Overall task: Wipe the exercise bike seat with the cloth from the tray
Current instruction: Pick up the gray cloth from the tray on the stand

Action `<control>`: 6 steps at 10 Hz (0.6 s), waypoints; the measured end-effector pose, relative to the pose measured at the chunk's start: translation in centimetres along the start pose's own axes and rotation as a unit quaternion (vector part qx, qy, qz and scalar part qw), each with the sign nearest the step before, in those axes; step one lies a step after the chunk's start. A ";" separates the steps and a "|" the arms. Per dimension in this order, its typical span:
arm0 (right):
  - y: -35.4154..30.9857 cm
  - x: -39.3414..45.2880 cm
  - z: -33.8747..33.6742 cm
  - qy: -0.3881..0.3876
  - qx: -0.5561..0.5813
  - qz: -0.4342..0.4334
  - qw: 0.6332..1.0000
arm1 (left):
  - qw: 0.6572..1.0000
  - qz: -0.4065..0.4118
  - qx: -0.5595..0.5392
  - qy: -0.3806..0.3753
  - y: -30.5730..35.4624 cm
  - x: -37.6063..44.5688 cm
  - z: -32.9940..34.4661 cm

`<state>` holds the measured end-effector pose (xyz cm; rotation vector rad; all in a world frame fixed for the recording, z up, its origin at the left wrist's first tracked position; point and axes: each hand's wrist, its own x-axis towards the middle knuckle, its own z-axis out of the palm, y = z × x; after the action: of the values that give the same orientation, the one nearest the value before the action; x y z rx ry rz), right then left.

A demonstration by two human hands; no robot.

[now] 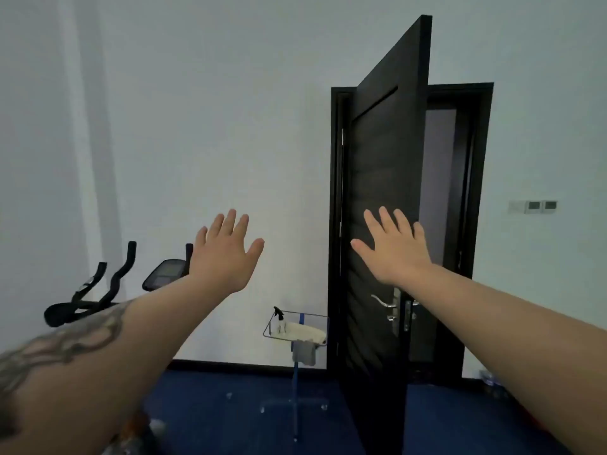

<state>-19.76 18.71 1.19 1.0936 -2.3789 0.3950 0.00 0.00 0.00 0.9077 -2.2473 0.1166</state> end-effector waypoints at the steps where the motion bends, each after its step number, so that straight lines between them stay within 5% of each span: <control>1: -0.4 2.3 2.5 -0.012 -0.013 0.001 1.000 | 1.000 0.001 0.020 -0.003 -1.1 2.1 2.6; 6: -5.4 13.9 21.0 -0.088 -0.005 0.043 0.995 | 0.996 0.029 0.009 -0.086 -10.2 12.6 20.5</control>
<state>-29.92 -2.85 -8.53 1.0630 -2.5867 0.3267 -11.74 -21.51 -9.09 0.8913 -2.4367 0.0886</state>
